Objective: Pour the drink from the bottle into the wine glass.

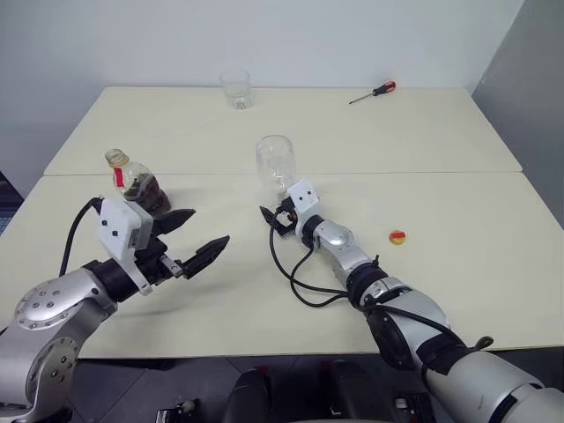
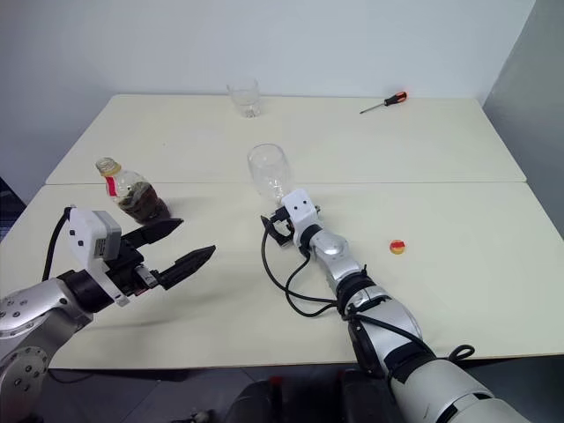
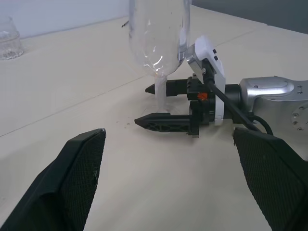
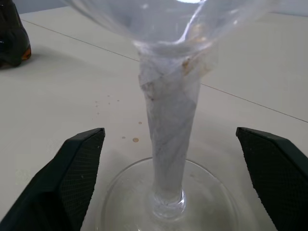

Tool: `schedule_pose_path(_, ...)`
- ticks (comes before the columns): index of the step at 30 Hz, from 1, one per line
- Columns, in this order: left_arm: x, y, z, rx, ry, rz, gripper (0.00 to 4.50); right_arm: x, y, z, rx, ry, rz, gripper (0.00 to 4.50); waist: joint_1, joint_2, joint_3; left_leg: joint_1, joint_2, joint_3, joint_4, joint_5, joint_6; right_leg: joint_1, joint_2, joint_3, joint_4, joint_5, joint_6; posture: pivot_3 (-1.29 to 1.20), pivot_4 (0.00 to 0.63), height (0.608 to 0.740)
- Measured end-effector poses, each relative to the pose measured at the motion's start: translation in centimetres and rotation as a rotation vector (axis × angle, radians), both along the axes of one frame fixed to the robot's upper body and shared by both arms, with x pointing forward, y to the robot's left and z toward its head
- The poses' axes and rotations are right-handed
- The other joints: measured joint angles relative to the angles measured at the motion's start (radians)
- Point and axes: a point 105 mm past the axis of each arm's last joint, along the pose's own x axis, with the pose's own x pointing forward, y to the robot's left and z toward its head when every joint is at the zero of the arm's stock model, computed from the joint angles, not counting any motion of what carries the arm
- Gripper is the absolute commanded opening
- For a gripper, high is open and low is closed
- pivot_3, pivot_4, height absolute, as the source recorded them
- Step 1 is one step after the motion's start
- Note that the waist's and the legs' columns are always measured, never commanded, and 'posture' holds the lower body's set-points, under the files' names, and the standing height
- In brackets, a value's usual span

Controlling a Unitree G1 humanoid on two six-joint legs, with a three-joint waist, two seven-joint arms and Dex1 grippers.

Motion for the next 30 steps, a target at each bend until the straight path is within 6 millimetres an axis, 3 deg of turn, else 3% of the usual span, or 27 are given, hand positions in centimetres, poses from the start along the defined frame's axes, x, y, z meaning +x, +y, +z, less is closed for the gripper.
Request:
schedule_pose_path(12, 0.1, -0.2, 0.0, 0.0, -0.001, -0.005, 4.5, -0.5, 0.1, 0.2, 0.017, -0.017, 0.053, 4.47, 0.0, 0.0, 0.0, 0.0, 0.0, 0.0, 0.0, 0.0, 0.0, 0.0, 0.0, 0.0, 0.0, 0.0, 0.0, 0.0, 0.15, 0.74)
schedule_pose_path(17, 0.2, -0.2, 0.0, 0.003, -0.003, -0.001, 4.5, -1.1, -0.9, -0.8, 0.042, -0.011, 0.062, 4.47, 0.0, 0.0, 0.0, 0.0, 0.0, 0.0, 0.0, 0.0, 0.0, 0.0, 0.0, 0.0, 0.0, 0.0, 0.0, 0.0, 0.15, 0.74)
schedule_pose_path(23, 0.4, -0.2, 0.0, 0.004, -0.011, -0.001, 4.5, -0.9, -3.2, 0.9, 0.077, -0.064, 0.075, 4.47, 0.002, 0.0, 0.0, 0.0, 0.0, 0.0, 0.0, 0.0, 0.0, 0.0, -0.001, 0.0, 0.0, 0.0, 0.0, 0.0, 0.15, 0.74)
schedule_pose_path(30, 0.8, 0.2, -0.1, -0.005, -0.018, 0.018, 4.5, -3.1, -5.3, -0.1, 0.114, 0.014, 0.132, 4.47, 0.004, 0.0, 0.0, 0.0, 0.001, 0.0, 0.0, 0.0, 0.0, 0.0, -0.001, 0.0, 0.0, 0.0, 0.0, 0.0, 0.15, 0.74)
